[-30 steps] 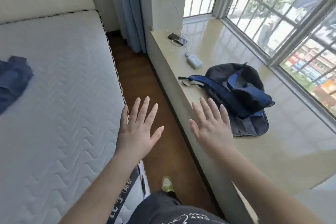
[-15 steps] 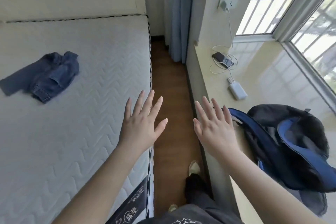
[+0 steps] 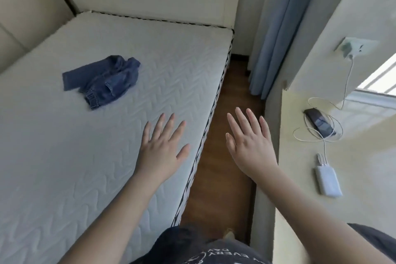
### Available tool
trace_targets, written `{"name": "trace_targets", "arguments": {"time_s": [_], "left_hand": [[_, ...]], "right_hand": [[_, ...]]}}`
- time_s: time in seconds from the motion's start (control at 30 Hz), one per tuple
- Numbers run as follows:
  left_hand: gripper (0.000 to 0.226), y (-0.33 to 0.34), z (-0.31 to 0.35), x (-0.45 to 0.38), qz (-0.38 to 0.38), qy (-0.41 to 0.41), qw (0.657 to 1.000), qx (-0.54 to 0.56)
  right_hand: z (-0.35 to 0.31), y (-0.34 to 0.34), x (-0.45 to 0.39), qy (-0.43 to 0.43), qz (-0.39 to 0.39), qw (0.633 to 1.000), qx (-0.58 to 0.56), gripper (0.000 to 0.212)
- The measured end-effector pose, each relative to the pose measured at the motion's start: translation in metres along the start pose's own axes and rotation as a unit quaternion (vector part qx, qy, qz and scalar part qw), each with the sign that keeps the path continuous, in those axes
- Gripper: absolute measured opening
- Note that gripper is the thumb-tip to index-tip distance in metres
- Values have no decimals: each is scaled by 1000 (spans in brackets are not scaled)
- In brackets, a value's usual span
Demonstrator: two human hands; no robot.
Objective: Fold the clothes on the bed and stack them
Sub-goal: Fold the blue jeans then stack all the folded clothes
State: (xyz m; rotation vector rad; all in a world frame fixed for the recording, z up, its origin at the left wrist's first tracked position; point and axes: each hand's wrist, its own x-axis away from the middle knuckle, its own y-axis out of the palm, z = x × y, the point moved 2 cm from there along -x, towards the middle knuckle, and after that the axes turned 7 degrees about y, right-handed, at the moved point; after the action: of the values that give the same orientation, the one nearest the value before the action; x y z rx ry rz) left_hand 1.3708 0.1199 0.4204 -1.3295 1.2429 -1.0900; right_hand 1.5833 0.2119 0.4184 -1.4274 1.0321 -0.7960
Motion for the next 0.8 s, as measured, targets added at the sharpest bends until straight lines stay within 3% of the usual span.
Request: {"name": "trace_targets", "arguments": {"time_s": [0.4, 0.8], "left_hand": [[71, 32, -132, -88, 10, -179, 984, 18], [73, 35, -242, -132, 12, -292, 956, 19]], "right_hand": [[-103, 28, -194, -168, -6, 986, 15, 56], [-211, 45, -325, -290, -30, 956, 18, 59]]}}
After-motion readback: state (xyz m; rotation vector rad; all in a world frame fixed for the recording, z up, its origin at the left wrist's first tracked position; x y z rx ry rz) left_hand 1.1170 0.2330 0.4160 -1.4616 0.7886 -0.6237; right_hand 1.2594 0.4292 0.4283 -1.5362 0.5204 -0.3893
